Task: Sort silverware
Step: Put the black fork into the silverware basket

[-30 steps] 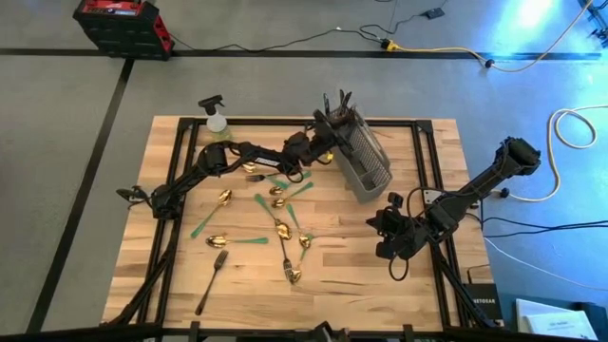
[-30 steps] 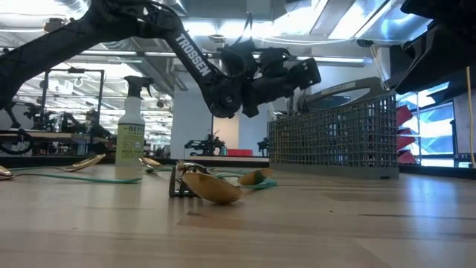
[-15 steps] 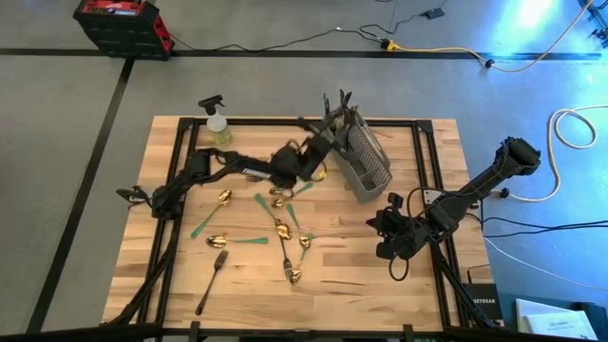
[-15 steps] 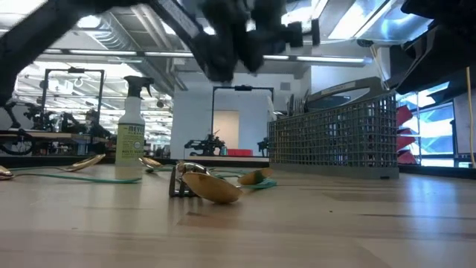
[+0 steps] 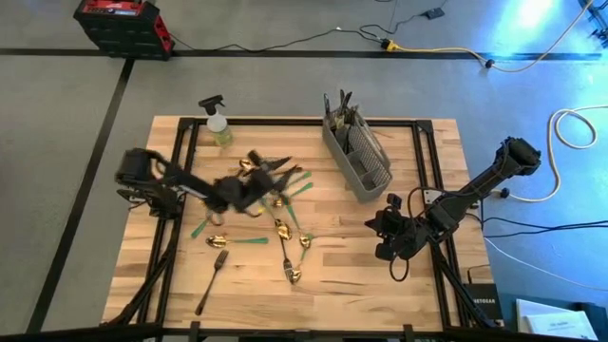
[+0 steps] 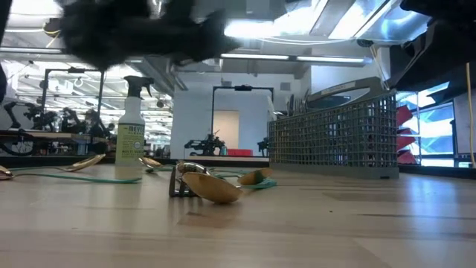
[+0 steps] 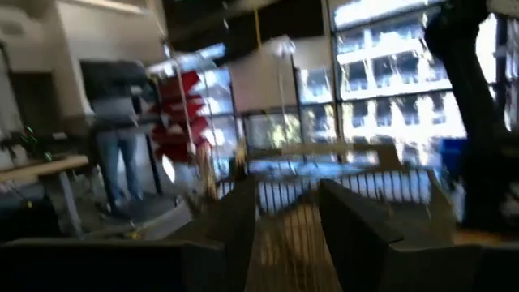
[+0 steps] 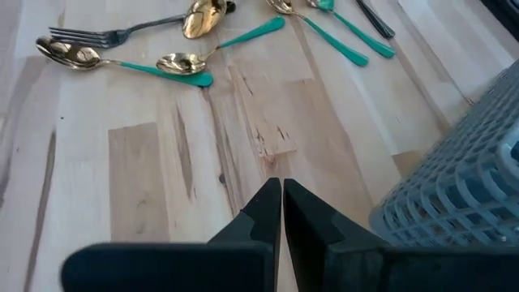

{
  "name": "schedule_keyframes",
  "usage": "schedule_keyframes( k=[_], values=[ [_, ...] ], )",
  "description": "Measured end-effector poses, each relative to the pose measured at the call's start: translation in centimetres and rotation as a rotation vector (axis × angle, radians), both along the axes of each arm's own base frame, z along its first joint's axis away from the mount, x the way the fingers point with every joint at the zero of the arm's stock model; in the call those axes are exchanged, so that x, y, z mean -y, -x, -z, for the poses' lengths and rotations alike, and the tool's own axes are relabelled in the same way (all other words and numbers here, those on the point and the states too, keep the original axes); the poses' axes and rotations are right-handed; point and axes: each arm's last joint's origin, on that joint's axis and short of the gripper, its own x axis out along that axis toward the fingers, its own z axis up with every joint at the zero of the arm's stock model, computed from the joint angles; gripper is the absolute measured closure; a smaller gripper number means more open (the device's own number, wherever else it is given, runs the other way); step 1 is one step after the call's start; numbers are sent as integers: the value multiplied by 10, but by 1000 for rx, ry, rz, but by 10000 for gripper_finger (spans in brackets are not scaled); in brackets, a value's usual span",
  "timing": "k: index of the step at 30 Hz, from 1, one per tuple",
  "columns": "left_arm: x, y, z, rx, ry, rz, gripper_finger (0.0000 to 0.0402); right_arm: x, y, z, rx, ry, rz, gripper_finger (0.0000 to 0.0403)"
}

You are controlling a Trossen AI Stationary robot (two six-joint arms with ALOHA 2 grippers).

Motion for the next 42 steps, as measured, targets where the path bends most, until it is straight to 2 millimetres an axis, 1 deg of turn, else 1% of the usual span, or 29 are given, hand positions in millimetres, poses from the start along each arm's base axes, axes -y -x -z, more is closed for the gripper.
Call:
schedule_keyframes(
  k=[2,4,5,7,9,10,12,14,16,17,20,21,23,25,29,32,39,42],
  values=[
    [5,22,12,-86,-5,-7,281,0,0,0,0,4,-3,402],
    [8,36,22,-195,-14,-48,281,0,0,0,1,15,-2,402],
    [8,40,24,-232,-9,-71,281,0,0,0,4,25,-5,402],
    [7,42,22,-271,18,-87,281,0,0,0,8,37,-10,402],
    [-2,36,21,-335,67,-82,281,1,0,-1,11,50,-7,402],
    [-9,31,24,-406,102,-62,281,1,0,-1,13,55,-7,402],
    [-28,22,29,-571,208,-36,281,1,0,-1,11,65,-13,402],
    [-47,13,28,-696,286,-59,281,1,0,-1,11,68,-16,402],
    [-64,8,25,-752,316,-105,281,1,0,-1,10,69,-16,402],
    [-70,4,21,-754,320,-95,281,1,0,-1,10,69,-16,402],
    [-84,-5,9,-790,341,96,281,1,0,-1,9,69,-16,402],
    [-88,-9,7,-819,359,118,281,1,0,-1,9,69,-16,402],
    [-96,-13,13,-938,386,104,281,1,0,-1,8,72,-18,402],
    [-105,-20,21,-1013,397,98,281,1,0,-1,10,70,-18,402],
    [-110,-33,36,-1092,431,165,281,0,-1,-1,18,62,-17,402],
    [-108,-35,46,-1127,442,158,281,0,-1,-1,17,57,-21,402],
    [-113,-26,53,-1201,475,118,281,0,-1,-1,17,56,-21,402],
    [-119,-21,56,-1234,507,97,281,0,-1,-1,17,55,-21,402]
  ],
)
